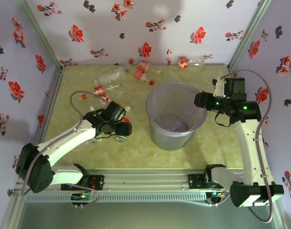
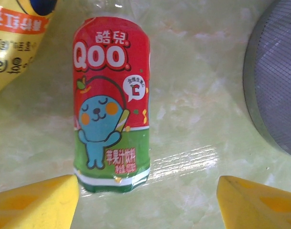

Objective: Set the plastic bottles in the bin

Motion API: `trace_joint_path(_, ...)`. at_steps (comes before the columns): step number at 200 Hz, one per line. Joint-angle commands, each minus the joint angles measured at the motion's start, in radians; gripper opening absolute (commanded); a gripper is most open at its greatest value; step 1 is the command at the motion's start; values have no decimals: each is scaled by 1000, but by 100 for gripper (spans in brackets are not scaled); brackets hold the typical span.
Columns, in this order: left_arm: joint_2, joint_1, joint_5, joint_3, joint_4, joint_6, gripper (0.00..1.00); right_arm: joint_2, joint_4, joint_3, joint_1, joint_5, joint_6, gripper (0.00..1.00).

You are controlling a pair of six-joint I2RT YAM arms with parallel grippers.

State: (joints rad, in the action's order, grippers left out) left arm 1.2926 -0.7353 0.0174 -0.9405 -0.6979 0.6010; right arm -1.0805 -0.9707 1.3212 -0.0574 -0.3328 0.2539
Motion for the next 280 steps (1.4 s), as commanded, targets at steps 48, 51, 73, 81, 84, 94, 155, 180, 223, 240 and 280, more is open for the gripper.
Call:
trace_joint_path(48,122,-16,30,11,71,51,75,13,8,5,-4,57,-32,66)
trace_joint_path(51,126,-16,32,11,71,51,75,15,9,10,-4,60,-34,68)
trace_joint_path(73,154,-17,50,19,75,51,74,32,19,50,-4,93,-46,74)
trace_joint_path(81,164,-17,62,21,74,50,74,37,24,63,-4,98,-48,75)
trace_joint_path(84,167,-16,66,23,74,50,74,39,27,67,-4,99,-48,75)
trace_joint_path(94,179,-14,76,28,77,48,74,45,33,80,-4,103,-50,76)
trace_joint_path(155,262,0,78,50,154,34,65,35,56,116,-4,52,-41,77)
trace_joint_path(180,278,8,79,52,171,31,54,31,74,131,-5,16,-29,78)
trace_joint_path(223,194,9,84,-11,123,-4,44,4,115,182,-45,-31,-3,78)
trace_joint_path(240,135,7,92,-64,93,-28,44,-14,137,209,-84,-33,9,78)
trace_joint_path(280,-24,1,96,-216,122,-126,46,-69,276,246,-218,-87,88,80)
